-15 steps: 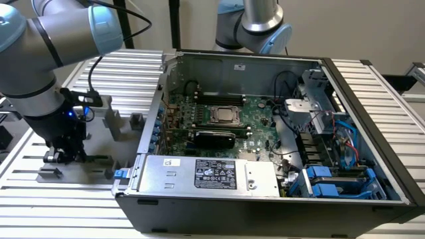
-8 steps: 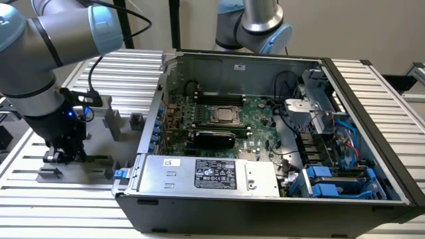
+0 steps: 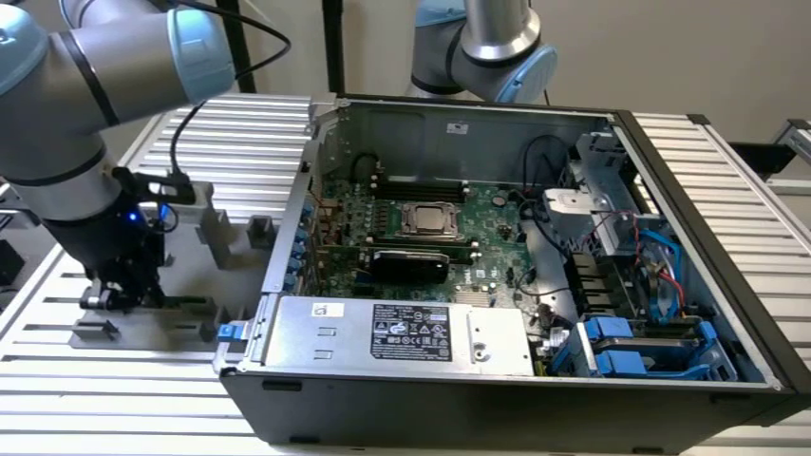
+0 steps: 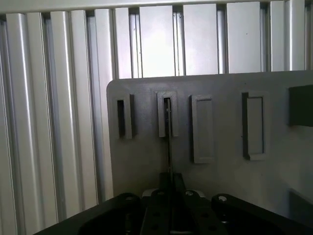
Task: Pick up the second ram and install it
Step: 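Pick up the second ram and move it above second insertion slot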
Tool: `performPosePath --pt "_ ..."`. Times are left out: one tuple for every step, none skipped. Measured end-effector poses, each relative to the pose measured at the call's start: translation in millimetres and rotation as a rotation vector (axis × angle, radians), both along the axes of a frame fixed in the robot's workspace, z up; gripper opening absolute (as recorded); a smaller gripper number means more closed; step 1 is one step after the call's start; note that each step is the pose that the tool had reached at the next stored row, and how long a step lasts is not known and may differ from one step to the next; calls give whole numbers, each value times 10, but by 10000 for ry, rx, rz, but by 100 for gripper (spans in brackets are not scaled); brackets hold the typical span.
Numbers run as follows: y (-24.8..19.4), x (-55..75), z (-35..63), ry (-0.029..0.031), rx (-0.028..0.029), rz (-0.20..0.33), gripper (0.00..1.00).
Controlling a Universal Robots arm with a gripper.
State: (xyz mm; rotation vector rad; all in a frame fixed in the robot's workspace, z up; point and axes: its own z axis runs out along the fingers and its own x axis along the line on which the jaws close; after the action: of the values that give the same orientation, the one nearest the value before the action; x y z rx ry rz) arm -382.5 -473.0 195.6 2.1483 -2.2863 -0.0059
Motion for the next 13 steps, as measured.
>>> performPosePath --pt "0 0 8 -2 1 -6 0" --pt "0 1 20 -3 2 -8 0" --pt "0 1 34 -2 2 -10 0" --pt "0 0 52 -1 1 -11 0" --pt "0 1 72 -3 2 -11 0" --pt "0 0 95 -3 1 -12 0" --pt "0 1 124 -3 1 -12 0" --pt "0 1 157 -2 2 -12 0" --pt "0 0 192 -1 1 -12 0" --pt "0 0 233 -3 2 -11 0" --pt "1 1 282 -3 2 -12 0" --pt "0 0 327 -2 1 -12 0" --pt "0 0 372 -3 1 -12 0"
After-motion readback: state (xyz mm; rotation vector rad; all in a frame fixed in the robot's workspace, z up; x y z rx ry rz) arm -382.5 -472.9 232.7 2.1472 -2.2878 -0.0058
